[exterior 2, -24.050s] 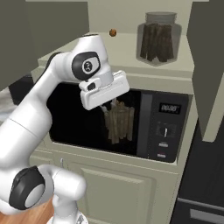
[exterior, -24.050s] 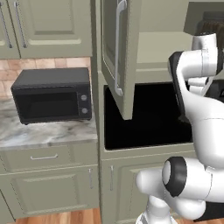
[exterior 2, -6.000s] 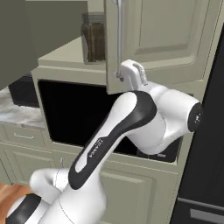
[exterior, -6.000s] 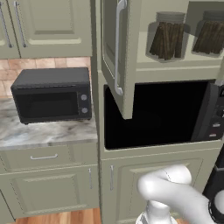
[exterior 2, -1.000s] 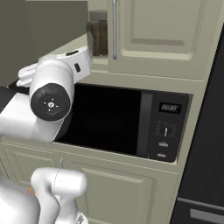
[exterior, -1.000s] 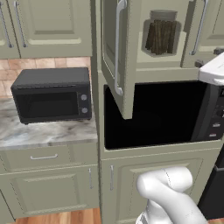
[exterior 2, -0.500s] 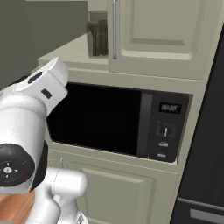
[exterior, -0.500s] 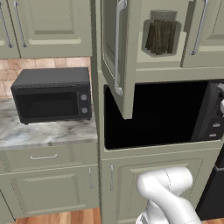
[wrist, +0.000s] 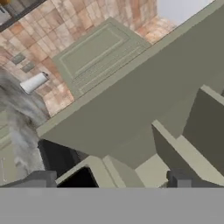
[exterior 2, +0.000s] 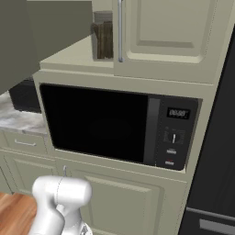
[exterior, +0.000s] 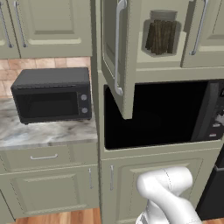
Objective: Pick the jar and jar from the dining table and place them in the open cabinet. Close the cabinet after placing the objects.
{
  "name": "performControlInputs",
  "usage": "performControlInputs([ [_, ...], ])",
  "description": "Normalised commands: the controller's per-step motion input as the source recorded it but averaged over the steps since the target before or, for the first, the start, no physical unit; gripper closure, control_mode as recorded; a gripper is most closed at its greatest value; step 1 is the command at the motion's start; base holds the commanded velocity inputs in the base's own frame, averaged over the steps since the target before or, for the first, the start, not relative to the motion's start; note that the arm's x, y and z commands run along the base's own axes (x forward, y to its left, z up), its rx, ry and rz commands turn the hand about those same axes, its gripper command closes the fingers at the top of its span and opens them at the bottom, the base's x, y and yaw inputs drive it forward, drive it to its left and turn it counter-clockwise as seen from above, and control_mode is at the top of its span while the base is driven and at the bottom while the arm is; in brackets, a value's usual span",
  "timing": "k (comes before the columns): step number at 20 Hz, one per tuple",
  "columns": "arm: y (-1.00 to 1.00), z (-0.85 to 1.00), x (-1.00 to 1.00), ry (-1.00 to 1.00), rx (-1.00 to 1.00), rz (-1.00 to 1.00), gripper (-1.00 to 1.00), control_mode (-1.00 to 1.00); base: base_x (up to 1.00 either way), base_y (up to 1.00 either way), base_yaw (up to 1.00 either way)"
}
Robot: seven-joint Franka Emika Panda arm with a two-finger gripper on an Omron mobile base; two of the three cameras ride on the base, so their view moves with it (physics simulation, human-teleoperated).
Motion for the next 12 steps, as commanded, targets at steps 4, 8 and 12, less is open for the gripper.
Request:
performControlInputs([
  [4,0.87,-0.1,-0.5,-0.07,-0.41,0.08,-1.0,-1.0,0.0,0.0,0.0],
  [8,0.91,-0.16,-0.38,-0.03,-0.4,0.1,-1.0,-1.0,0.0,0.0,0.0],
  [12,0.89,-0.23,-0.34,0.0,-0.38,0.1,-1.0,-1.0,0.0,0.0,0.0],
])
